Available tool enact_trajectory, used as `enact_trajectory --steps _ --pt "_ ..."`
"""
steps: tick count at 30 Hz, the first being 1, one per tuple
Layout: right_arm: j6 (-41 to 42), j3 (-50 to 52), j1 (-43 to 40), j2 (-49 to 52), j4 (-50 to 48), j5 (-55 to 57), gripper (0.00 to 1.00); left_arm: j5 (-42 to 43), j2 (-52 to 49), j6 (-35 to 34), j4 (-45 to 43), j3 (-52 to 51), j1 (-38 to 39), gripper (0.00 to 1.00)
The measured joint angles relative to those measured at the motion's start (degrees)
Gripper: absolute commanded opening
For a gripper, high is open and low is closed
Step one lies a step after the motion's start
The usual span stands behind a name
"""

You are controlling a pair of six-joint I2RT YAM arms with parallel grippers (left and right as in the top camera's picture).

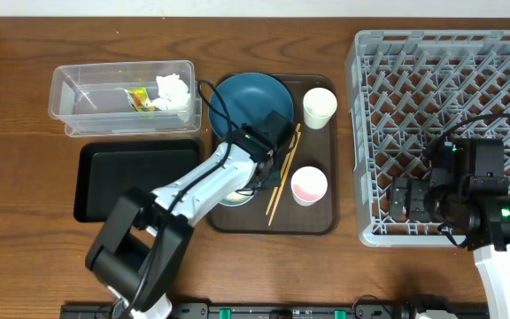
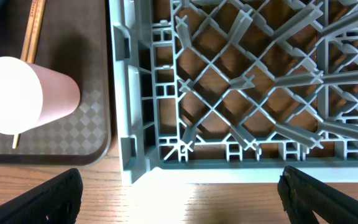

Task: Sort waste into correct bins and load items into the dishwasher rack
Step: 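Grasp the rim of the light-blue rice bowl with the left gripper, then tip the bowl over the black tray to dump the rice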

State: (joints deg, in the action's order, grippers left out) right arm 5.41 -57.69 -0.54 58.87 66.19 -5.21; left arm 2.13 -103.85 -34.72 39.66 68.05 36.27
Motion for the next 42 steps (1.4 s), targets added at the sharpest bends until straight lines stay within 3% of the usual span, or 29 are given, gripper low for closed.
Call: enact_trajectory --steps 16,23,32,42 --pt "0.00 0.00 0.00 0.00 0.17 0.00 0.99 0.57 14.16 0.46 7.61 0.00 -0.76 0.06" --pt "0.00 -0.02 0.00 0.00 0.20 0.00 0.99 2.64 18.93 4.02 10.71 0.00 -9.07 0.06" --pt "0.00 0.00 0.00 0.00 0.24 0.00 0.99 17.57 19.21 17.29 10.95 0.00 -26.71 0.06" --pt "0.00 0.00 0.00 0.00 0.31 0.00 0.99 42.95 18.80 33.44 11.30 -3.06 -46.53 0.06"
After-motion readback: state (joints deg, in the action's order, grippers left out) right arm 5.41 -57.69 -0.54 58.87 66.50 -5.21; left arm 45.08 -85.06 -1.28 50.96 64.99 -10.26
